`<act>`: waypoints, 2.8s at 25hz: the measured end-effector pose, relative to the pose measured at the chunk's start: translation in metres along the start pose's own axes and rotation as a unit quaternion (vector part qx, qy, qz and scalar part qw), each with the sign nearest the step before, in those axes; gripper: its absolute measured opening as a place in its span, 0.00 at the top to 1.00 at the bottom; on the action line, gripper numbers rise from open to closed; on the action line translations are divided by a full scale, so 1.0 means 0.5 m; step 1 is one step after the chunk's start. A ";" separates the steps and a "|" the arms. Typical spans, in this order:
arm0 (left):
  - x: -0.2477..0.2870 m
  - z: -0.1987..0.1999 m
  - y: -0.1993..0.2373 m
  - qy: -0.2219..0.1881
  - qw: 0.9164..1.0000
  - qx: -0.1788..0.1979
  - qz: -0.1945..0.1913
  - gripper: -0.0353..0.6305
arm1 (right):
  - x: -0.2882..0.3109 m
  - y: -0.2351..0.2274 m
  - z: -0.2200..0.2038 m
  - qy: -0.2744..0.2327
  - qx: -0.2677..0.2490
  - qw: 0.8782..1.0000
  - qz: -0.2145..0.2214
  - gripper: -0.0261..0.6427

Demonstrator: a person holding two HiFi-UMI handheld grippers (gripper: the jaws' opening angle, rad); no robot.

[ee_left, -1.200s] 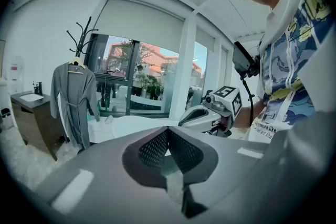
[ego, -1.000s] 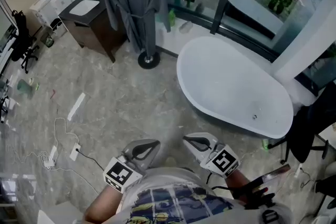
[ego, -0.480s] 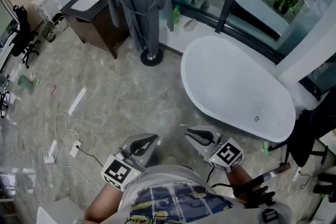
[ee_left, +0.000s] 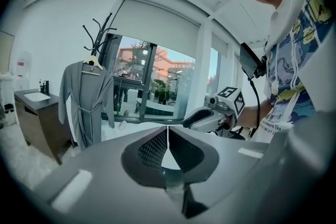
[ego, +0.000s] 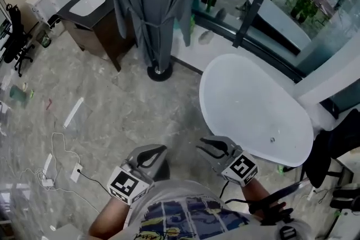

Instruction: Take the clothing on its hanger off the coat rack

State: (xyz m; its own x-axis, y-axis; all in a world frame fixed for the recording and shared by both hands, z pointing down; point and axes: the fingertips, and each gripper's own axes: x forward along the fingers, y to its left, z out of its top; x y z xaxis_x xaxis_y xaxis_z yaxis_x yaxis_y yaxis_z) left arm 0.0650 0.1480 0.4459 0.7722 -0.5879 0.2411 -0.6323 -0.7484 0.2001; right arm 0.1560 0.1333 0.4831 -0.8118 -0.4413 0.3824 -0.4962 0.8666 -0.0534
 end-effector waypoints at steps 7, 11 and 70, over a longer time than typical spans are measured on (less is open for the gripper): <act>0.007 0.081 0.213 0.003 1.000 0.013 -0.004 0.90 | 0.169 -0.129 0.136 0.000 -0.036 0.999 0.006 0.78; 0.014 0.107 0.308 -0.003 1.000 0.013 -0.003 0.89 | 0.234 -0.204 0.208 -0.019 -0.025 0.999 0.012 0.78; 0.262 0.312 0.783 -0.036 0.978 -0.044 0.198 0.87 | 0.823 -1.158 0.704 0.094 -0.149 0.977 0.117 0.95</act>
State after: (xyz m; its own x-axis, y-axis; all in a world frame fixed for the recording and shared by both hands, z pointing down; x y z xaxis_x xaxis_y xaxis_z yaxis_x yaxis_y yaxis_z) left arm -0.0715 -0.2699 0.4077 0.4654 -0.8490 0.2502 -0.8836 -0.4293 0.1869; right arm 0.0008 -0.6322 0.3469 -0.8078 -0.1969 0.5556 -0.1699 0.9803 0.1004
